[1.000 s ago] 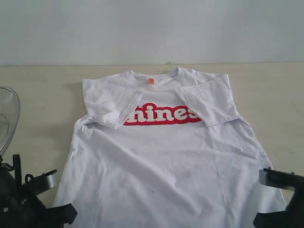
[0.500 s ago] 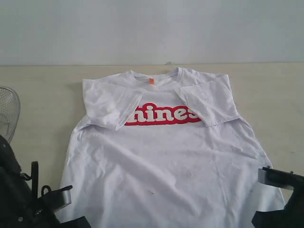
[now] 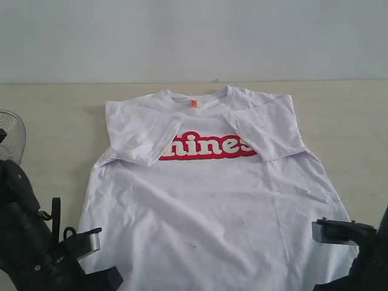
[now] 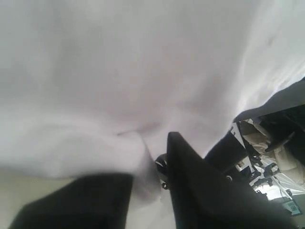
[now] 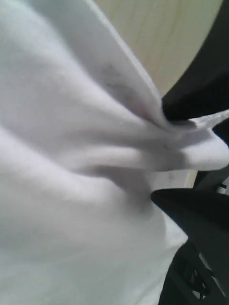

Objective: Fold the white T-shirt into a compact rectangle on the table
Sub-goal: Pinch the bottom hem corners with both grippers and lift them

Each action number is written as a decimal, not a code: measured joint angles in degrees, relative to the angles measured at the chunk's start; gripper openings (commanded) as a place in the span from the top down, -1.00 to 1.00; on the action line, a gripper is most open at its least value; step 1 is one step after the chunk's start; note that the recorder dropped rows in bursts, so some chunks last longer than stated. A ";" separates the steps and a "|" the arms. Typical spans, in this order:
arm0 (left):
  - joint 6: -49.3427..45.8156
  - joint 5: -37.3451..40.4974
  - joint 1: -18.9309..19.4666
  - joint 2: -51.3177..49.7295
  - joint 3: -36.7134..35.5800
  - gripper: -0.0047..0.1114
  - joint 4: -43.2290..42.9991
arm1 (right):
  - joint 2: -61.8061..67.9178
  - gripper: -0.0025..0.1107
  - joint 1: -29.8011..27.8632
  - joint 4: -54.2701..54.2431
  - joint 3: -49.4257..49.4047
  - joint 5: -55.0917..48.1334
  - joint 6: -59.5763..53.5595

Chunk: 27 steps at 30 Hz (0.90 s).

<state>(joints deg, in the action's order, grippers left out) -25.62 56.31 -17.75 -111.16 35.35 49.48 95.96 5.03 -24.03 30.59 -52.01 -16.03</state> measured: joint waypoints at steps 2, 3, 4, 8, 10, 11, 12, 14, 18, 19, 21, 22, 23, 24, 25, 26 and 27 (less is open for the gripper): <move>0.00 -0.11 0.00 0.00 0.00 0.51 0.00 | 0.00 0.24 0.10 0.00 0.00 0.00 0.09; 0.00 -0.11 0.00 0.00 0.00 0.51 0.00 | 0.00 0.31 0.10 0.00 0.00 0.02 0.09; 0.00 -0.11 0.00 0.00 0.00 0.51 0.00 | 0.00 0.39 0.10 0.11 0.00 0.13 0.09; -0.08 -0.11 0.00 0.00 0.00 0.51 0.00 | 0.00 0.90 0.10 0.57 0.00 0.98 -0.18; -0.40 -0.11 0.00 0.00 0.00 0.51 0.00 | 0.00 0.96 0.10 0.81 0.00 1.47 -0.75; -0.65 -0.11 0.00 0.00 0.00 0.53 0.00 | 0.00 0.96 0.10 0.84 0.00 1.56 -1.02; -1.01 -0.11 0.00 0.00 0.00 0.56 0.00 | 0.00 0.96 0.10 0.84 0.00 1.56 -1.19; -1.71 -0.20 0.00 0.00 0.00 0.63 -0.03 | 0.10 0.96 0.10 0.84 0.12 1.56 -1.45; -2.36 -0.48 0.00 -0.26 0.50 0.84 -0.16 | 0.10 0.96 0.10 0.84 0.12 1.56 -1.55; -2.48 -0.56 0.00 -0.30 0.76 0.84 -0.16 | 0.10 0.96 0.10 0.84 0.12 1.56 -1.55; -3.05 -0.86 0.00 -0.44 1.22 0.81 0.83 | 0.10 0.96 0.10 0.84 0.12 1.56 -1.55; -4.10 -0.93 0.00 -0.48 1.50 0.75 1.59 | 0.10 0.96 0.10 0.84 0.12 1.46 -1.55; -5.16 -1.23 0.00 -0.48 1.61 0.65 2.29 | 0.10 0.96 0.10 0.84 0.12 1.46 -1.55; -6.05 -1.44 0.00 -0.48 1.97 0.53 3.21 | 0.10 0.96 0.10 0.84 0.12 1.46 -1.55; -6.67 -1.56 0.00 -0.48 2.15 0.42 3.98 | 0.10 0.96 0.10 0.84 0.12 1.46 -1.55; -6.94 -1.56 0.00 -0.48 2.36 0.28 4.70 | 0.10 0.96 0.10 0.84 0.12 1.46 -1.55; -7.21 -1.39 0.00 -0.48 2.39 0.13 5.39 | 0.10 0.96 0.10 0.84 0.12 1.46 -1.55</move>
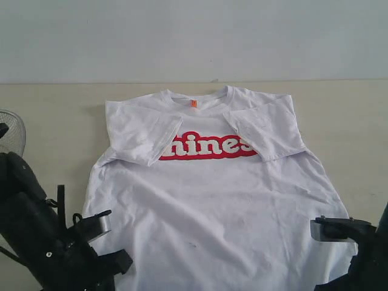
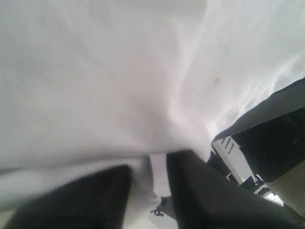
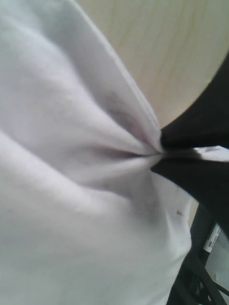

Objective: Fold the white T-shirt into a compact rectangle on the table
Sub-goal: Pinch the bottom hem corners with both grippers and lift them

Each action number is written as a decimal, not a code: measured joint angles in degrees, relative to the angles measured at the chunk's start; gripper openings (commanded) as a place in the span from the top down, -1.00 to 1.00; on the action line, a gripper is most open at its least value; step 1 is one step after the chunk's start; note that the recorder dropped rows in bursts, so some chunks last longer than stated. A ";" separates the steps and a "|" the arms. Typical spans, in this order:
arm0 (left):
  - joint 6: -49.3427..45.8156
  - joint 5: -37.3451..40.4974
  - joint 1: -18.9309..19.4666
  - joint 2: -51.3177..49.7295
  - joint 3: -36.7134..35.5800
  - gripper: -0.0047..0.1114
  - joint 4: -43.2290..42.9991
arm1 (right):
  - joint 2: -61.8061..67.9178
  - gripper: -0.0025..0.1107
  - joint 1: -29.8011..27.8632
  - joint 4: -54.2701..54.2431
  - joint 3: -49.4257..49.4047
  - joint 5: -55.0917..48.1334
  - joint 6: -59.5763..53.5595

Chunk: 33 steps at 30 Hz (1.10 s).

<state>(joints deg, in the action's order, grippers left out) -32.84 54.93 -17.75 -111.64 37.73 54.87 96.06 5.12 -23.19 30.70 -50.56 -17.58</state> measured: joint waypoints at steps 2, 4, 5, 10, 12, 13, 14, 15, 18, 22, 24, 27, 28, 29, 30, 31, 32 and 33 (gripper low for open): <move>-0.25 0.76 0.00 0.00 0.12 -0.04 1.04 | 0.00 0.96 0.00 0.00 0.00 0.00 0.00; -0.25 1.79 0.00 0.00 0.22 -0.05 2.43 | 0.00 0.96 0.00 0.00 0.00 0.00 0.00; -0.25 1.81 0.00 0.00 0.22 -0.04 2.53 | 0.00 0.96 0.00 0.00 0.00 0.00 0.00; 3.12 1.61 0.00 0.00 0.22 0.01 3.12 | 0.00 0.96 0.00 0.00 0.00 0.00 -0.14; 4.11 1.28 0.00 0.00 0.22 0.15 3.12 | 0.00 0.96 0.00 0.00 0.00 0.00 -0.14; 5.02 1.14 0.00 -0.09 0.22 0.17 3.00 | 0.00 0.96 0.00 0.00 0.00 0.00 -0.14; 6.09 0.91 0.00 -0.22 0.22 0.15 2.57 | 0.00 0.96 0.00 0.00 0.00 0.00 -0.14; 6.83 0.91 0.00 -0.33 0.30 0.13 2.59 | 0.00 0.96 0.00 0.00 0.00 0.00 -0.14; 7.33 0.91 0.00 -0.56 0.94 0.19 2.11 | 0.00 0.96 0.00 -0.11 0.00 0.00 -0.14; 7.75 0.43 0.00 -0.77 1.46 0.55 1.61 | 0.00 0.96 0.00 -0.20 0.00 0.00 -0.14; 7.75 -0.25 0.00 -0.77 1.46 0.66 1.50 | 0.00 0.96 0.00 -0.20 0.00 0.00 -0.24; 7.17 -1.09 0.00 -0.77 1.56 0.83 1.19 | 0.00 0.96 0.00 -0.20 0.00 0.00 -0.24; 6.58 -1.25 0.00 -0.77 1.56 0.84 1.13 | 0.00 0.96 0.00 -0.20 0.00 0.00 -0.24; 5.87 -1.39 0.00 -0.77 1.56 0.84 1.04 | 0.00 0.96 0.00 -0.20 0.00 0.00 -0.24; 5.03 -1.39 0.00 -0.77 1.56 0.84 0.98 | 0.00 0.96 0.00 -0.32 0.00 0.00 -0.24; 4.46 -1.44 0.00 -0.77 1.56 0.84 0.90 | 0.00 0.96 0.00 -0.32 0.00 0.00 -0.24; 3.77 -1.53 0.00 -0.77 1.56 0.84 0.90 | 0.00 0.96 0.00 -0.32 0.00 0.00 -0.24; 3.29 -1.53 0.00 -0.77 1.56 0.84 0.90 | 0.00 0.96 0.00 -0.32 0.00 0.00 -0.24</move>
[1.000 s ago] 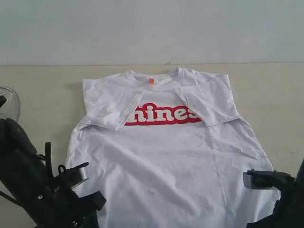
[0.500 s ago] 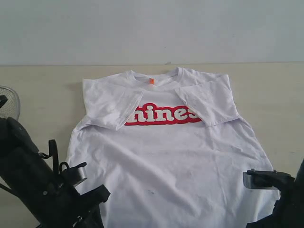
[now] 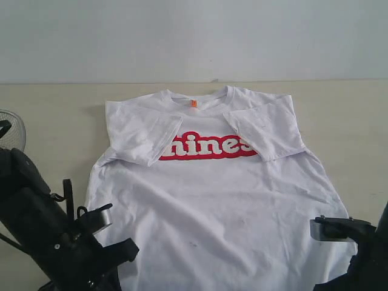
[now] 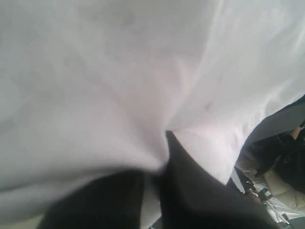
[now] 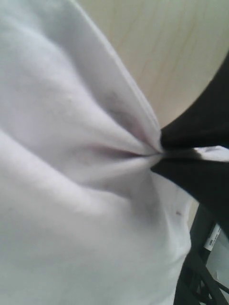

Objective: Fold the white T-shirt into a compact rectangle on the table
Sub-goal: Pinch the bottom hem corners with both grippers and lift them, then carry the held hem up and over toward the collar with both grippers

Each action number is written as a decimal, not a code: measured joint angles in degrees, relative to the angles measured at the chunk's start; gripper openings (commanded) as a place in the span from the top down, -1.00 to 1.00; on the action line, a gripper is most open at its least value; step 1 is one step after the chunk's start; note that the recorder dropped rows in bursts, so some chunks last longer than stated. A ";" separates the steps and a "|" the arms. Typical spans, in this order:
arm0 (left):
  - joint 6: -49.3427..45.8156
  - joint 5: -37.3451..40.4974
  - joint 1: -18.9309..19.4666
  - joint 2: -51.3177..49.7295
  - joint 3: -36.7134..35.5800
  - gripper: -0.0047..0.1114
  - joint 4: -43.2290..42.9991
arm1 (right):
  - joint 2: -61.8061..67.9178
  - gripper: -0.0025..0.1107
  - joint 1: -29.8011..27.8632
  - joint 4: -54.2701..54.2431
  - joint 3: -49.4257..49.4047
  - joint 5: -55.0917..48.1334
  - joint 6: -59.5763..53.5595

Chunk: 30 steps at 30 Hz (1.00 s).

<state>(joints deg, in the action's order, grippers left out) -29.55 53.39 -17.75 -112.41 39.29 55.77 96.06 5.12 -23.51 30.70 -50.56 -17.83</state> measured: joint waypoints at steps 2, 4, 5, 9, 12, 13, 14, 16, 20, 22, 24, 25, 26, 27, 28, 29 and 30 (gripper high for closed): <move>-1.82 0.00 0.00 0.00 0.00 0.84 -0.06 | 0.00 0.96 0.00 0.00 0.35 0.00 0.00; -3.51 0.00 0.00 0.00 0.00 0.84 -0.06 | 0.00 0.96 0.00 0.00 1.20 -0.37 -0.14; -4.40 0.00 0.00 0.00 0.00 0.84 -0.14 | -0.12 0.96 0.00 0.00 1.49 -0.37 -0.26; -5.95 -0.74 0.00 1.02 -0.37 0.84 -0.54 | -2.65 0.96 0.00 -0.12 1.70 -0.49 -0.51; -6.06 -2.47 0.00 2.99 -0.90 0.84 -2.17 | -5.29 0.96 0.00 -0.12 1.81 -0.49 -0.61; -6.06 -3.25 0.00 3.88 -1.27 0.84 -2.93 | -6.29 0.96 0.00 -0.54 1.81 -0.49 -0.61; -6.06 -3.83 0.00 4.83 -1.47 0.84 -3.67 | -7.25 0.96 0.00 -1.01 1.81 -0.70 -1.01; -6.06 -4.91 0.00 6.98 -2.04 0.84 -4.70 | -8.98 0.96 0.00 -2.59 1.81 -0.99 -2.47; -6.06 -5.24 0.00 11.97 -2.27 0.84 -5.31 | -12.44 0.96 0.00 -6.54 1.81 -0.99 -5.20; -6.06 -5.24 0.00 14.40 -2.27 0.84 -5.31 | -13.50 0.96 0.00 -8.92 1.81 -0.70 -6.57; -6.06 -5.24 0.00 16.96 -2.27 0.84 -5.35 | -14.33 0.96 0.00 -11.69 1.81 -0.42 -8.52; -6.06 -5.24 0.00 18.16 -2.27 0.84 -5.35 | -14.53 0.96 0.00 -12.78 1.81 -0.27 -9.46; -6.06 -5.24 0.00 19.29 -2.27 0.84 -5.35 | -14.81 0.96 0.00 -14.10 1.81 -0.04 -10.45; -6.06 -5.24 0.00 20.37 -2.31 0.84 -5.35 | -15.25 0.96 0.00 -15.26 1.81 0.21 -11.17; -6.06 -5.09 0.00 21.21 -2.31 0.84 -5.44 | -15.61 0.96 0.00 -16.19 1.81 0.19 -11.78; -6.06 -4.95 0.00 22.24 -2.31 0.84 -5.57 | -16.13 0.96 0.00 -16.89 1.81 0.19 -12.41; -6.06 -4.80 0.00 23.22 -2.41 0.84 -5.57 | -16.82 0.96 0.00 -17.24 1.81 0.19 -12.86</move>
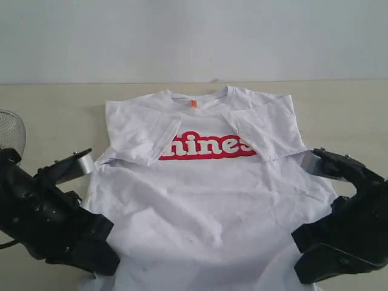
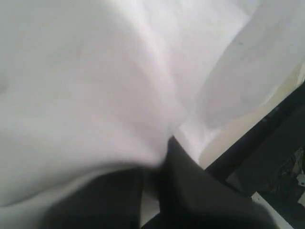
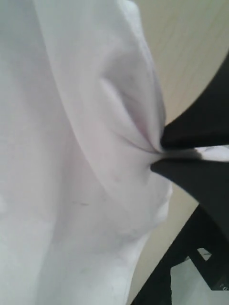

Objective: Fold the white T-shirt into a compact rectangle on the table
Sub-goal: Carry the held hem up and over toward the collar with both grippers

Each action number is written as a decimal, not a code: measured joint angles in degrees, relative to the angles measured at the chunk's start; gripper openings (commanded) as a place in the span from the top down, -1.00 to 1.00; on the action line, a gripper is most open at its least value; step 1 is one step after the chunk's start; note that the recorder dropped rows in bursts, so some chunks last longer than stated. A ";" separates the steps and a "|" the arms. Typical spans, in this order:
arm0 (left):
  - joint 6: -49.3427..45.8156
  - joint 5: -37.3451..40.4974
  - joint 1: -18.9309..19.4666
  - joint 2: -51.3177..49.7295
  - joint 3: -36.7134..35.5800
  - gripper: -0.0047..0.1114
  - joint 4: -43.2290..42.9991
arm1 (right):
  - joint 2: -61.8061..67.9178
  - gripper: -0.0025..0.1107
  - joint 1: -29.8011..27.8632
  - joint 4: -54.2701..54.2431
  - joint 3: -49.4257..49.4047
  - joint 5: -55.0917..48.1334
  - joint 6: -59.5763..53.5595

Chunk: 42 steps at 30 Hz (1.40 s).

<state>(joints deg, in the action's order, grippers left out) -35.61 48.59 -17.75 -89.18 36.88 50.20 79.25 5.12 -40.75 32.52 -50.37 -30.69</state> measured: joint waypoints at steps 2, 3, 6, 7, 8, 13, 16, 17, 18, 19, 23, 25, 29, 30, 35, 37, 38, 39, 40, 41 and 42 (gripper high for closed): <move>0.60 0.22 0.00 1.83 0.01 0.84 -0.36 | -1.76 0.96 0.00 -0.39 0.00 -0.13 -0.30; 1.10 0.22 0.00 2.81 0.01 0.84 -0.66 | -2.79 0.96 0.00 -0.50 0.00 -0.38 -0.30; 2.40 0.69 0.00 5.37 0.01 0.84 -1.12 | -6.20 0.96 0.00 -0.62 0.00 -1.50 0.03; 2.63 1.26 0.00 5.98 0.01 0.84 -1.12 | -7.21 0.96 0.00 -0.62 0.00 -1.78 0.18; 2.79 1.86 0.00 6.71 0.01 0.84 -1.24 | -8.54 0.96 0.00 -0.62 0.00 -2.03 0.72; 4.53 1.92 0.00 11.47 -1.40 0.84 -1.48 | -16.03 0.96 0.00 -0.51 0.00 -3.92 2.83; 5.09 0.82 0.00 15.50 -3.48 0.84 -1.58 | -20.38 0.96 0.00 -0.41 0.00 -5.16 4.46; 5.25 0.51 0.00 17.00 -4.10 0.84 -1.58 | -21.56 0.96 0.00 -0.41 0.00 -5.68 4.76; 5.59 0.17 0.00 18.45 -4.85 0.84 -1.58 | -22.88 0.96 0.00 -0.41 0.00 -6.48 5.04; 6.07 -0.05 0.00 19.82 -5.47 0.84 -1.58 | -24.07 0.96 0.00 -0.41 0.00 -7.29 5.45; 7.07 0.36 0.00 24.24 -6.73 0.84 -1.58 | -28.07 0.96 0.00 -0.32 0.00 -9.50 6.94; 7.60 0.89 0.00 26.52 -6.99 0.84 -1.58 | -30.40 0.96 0.00 -0.09 0.00 -10.80 7.81; 9.28 2.85 0.00 31.23 -7.35 0.84 -1.44 | -34.86 0.96 0.00 0.93 0.00 -13.35 10.24; 9.59 3.58 0.00 32.73 -7.35 0.84 -1.30 | -36.31 0.96 0.00 1.33 0.00 -14.12 11.06; 11.47 6.17 0.00 37.56 -7.35 0.84 -1.19 | -41.06 0.96 0.00 1.92 0.00 -17.48 13.43; 12.22 7.37 0.00 39.52 -7.35 0.84 -1.19 | -43.22 0.96 0.00 1.90 0.00 -18.50 14.37; 12.63 7.65 0.00 40.50 -7.35 0.84 -1.19 | -44.23 0.96 0.00 1.90 0.00 -18.86 14.82; 12.92 7.97 0.00 41.44 -7.35 0.84 -1.19 | -45.08 0.96 0.00 1.90 0.00 -19.01 15.26; 13.34 8.50 0.00 42.15 -7.35 0.84 -1.19 | -45.71 0.96 0.00 1.90 0.00 -19.24 15.70; 13.64 9.20 0.00 42.97 -7.35 0.84 -1.19 | -46.41 0.96 0.00 2.01 0.00 -19.25 16.02; 13.96 9.93 0.00 43.67 -7.35 0.84 -1.19 | -47.05 0.96 0.00 1.94 0.00 -19.36 16.36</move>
<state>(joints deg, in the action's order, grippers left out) -21.65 58.52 -17.75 -45.51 29.52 49.01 32.20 5.12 -38.81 32.52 -69.73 -14.33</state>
